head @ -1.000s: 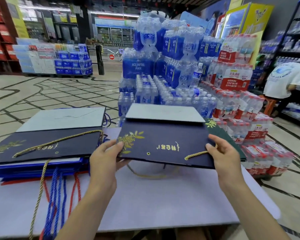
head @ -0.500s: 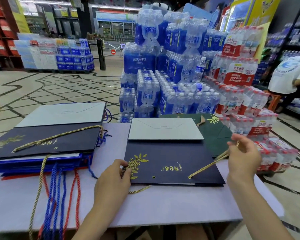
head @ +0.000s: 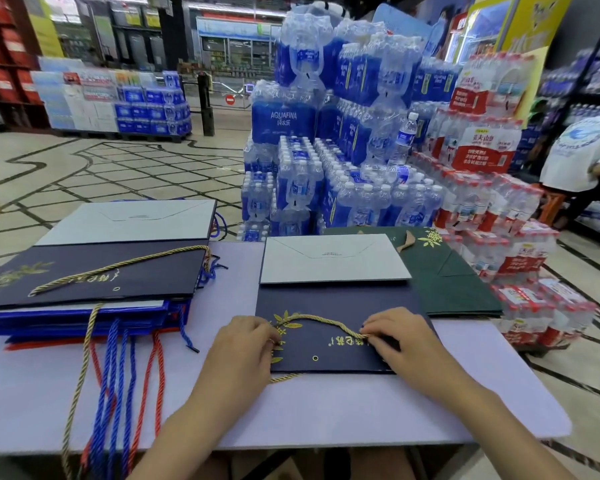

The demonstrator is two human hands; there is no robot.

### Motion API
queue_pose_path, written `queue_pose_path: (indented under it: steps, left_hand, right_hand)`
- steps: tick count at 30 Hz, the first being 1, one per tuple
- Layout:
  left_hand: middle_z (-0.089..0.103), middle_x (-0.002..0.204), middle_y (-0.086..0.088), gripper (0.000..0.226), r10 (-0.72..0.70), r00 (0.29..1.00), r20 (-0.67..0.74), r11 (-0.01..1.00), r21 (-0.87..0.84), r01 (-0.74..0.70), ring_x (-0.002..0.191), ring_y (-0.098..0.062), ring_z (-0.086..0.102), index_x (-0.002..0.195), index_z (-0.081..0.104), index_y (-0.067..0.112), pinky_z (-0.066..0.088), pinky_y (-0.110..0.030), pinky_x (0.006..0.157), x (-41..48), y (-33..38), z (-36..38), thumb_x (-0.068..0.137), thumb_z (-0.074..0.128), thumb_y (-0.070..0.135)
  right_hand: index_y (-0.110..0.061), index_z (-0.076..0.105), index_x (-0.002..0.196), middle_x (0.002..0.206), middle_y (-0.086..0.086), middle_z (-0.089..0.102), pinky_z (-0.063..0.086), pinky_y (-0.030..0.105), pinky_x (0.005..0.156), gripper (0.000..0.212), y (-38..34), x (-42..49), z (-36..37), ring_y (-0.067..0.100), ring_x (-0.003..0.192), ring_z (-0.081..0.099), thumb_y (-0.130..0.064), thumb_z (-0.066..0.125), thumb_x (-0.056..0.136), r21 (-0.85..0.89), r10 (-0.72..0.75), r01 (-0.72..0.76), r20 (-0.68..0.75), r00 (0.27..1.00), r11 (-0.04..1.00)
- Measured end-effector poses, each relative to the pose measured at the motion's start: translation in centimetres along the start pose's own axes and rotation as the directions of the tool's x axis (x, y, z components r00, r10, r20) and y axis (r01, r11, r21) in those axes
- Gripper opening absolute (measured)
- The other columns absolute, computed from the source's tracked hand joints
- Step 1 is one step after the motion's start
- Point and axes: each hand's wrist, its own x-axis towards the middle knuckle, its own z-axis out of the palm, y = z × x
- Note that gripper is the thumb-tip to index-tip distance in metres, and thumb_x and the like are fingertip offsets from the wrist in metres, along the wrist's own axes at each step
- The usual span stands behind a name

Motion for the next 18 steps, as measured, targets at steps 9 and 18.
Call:
queue_pose_path:
  steps: [9,18]
  left_hand:
    - [0.048,0.128,0.017,0.064,0.228,0.938,0.261,0.973,-0.034,-0.227,0.119,-0.004,0.041,0.122,0.060,0.036,0.033,-0.019,0.099,1.0,-0.2,-1.0,0.074,0.046,0.076]
    - [0.058,0.124,0.010,0.052,0.250,0.960,0.125,0.965,-0.111,-0.237,0.114,-0.007,0.048,0.113,0.068,0.031,0.042,-0.028,0.096,0.2,-1.0,0.2,0.078,0.057,0.069]
  right_hand:
    - [-0.032,0.060,0.128,0.118,-0.024,0.060,0.023,0.023,0.102,0.034,-2.1,0.2,-0.6,-0.001,0.114,0.051,-0.036,0.057,0.094,-0.144,0.127,-0.124,0.013,0.992,0.982]
    - [-0.036,0.061,0.130,0.127,-0.015,0.061,0.033,0.034,0.104,0.034,-5.5,7.3,4.0,0.010,0.122,0.046,-0.032,0.059,0.096,0.009,-0.047,0.046,0.253,0.966,0.999]
